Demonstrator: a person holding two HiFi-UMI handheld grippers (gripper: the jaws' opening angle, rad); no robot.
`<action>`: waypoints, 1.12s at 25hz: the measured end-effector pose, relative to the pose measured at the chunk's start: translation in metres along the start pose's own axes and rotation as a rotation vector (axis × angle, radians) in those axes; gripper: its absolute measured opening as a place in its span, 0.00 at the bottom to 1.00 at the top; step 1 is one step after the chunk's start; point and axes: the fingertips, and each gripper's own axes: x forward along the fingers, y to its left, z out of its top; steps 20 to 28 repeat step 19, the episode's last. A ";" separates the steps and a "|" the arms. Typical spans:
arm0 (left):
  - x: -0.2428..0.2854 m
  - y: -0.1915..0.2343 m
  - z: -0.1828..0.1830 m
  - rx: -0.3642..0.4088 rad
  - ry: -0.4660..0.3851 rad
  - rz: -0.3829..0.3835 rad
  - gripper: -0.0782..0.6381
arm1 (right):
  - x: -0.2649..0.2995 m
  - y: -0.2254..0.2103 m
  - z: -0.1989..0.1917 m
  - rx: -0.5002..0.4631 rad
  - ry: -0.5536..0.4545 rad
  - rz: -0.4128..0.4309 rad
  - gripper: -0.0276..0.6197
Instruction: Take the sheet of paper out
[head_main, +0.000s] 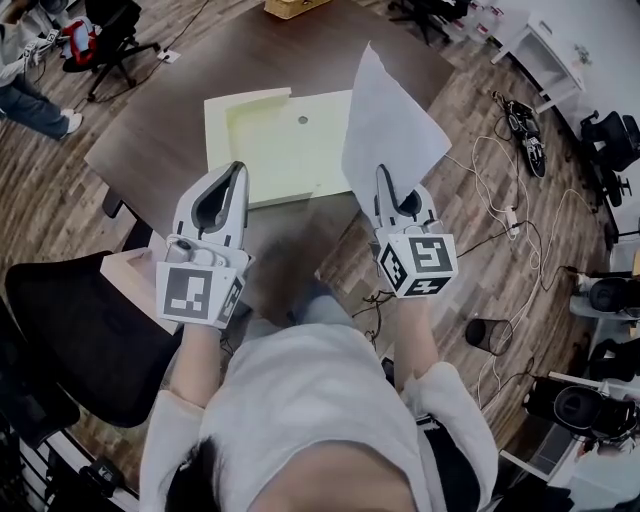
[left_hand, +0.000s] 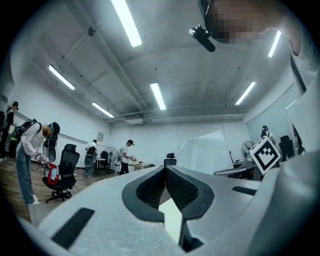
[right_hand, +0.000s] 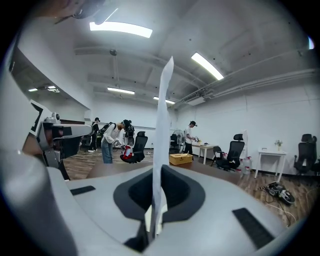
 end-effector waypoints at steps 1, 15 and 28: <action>-0.001 -0.001 0.001 0.001 -0.002 -0.003 0.12 | -0.003 0.001 0.002 -0.001 -0.007 -0.001 0.06; 0.000 -0.015 0.008 0.011 -0.005 -0.030 0.12 | -0.038 0.007 0.033 -0.057 -0.103 -0.042 0.06; -0.002 -0.013 0.008 0.011 -0.002 -0.026 0.12 | -0.043 0.011 0.037 -0.060 -0.118 -0.049 0.06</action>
